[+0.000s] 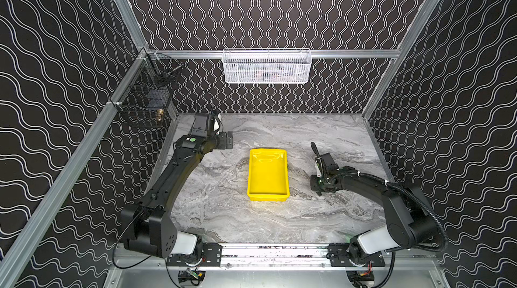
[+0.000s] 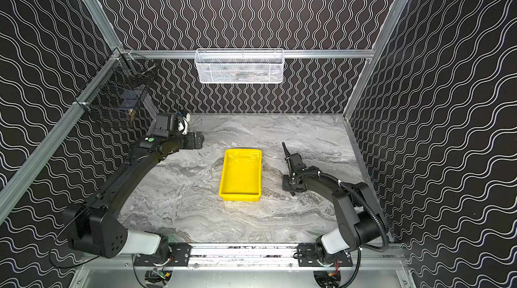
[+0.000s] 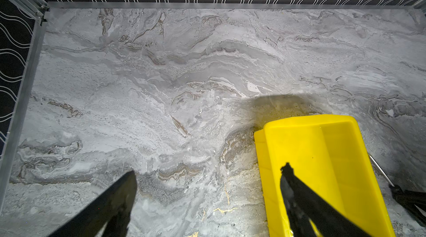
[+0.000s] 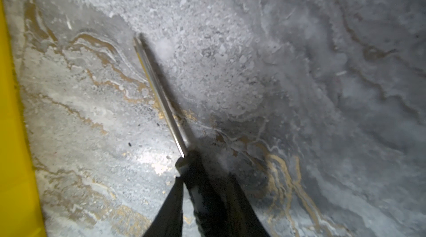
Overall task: Put the screwdriver in the bin
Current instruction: Pick up the screwdriver from the middle-right of the table.
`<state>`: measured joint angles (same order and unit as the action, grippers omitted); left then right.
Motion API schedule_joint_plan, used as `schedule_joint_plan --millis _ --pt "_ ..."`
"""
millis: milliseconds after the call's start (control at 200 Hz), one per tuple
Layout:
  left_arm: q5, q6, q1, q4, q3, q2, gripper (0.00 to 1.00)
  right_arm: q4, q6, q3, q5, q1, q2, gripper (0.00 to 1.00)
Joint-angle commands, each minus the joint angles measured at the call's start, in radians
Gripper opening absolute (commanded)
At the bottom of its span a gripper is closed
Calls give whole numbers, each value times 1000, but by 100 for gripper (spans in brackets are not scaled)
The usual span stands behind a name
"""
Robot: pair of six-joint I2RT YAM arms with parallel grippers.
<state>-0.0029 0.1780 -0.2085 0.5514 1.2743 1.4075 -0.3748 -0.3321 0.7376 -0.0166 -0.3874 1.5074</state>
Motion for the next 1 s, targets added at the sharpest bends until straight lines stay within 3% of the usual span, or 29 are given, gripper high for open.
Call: schedule_joint_plan --millis 0,591,996 --pt "3 -9 2 2 -1 4 99 -28 -23 -1 -10 -9 -1 32" --pt "7 -10 1 9 4 -2 99 5 -84 -45 -7 -30 -15 17" --pt "3 -8 2 8 1 -2 99 -38 -111 -43 -65 -79 -24 25"
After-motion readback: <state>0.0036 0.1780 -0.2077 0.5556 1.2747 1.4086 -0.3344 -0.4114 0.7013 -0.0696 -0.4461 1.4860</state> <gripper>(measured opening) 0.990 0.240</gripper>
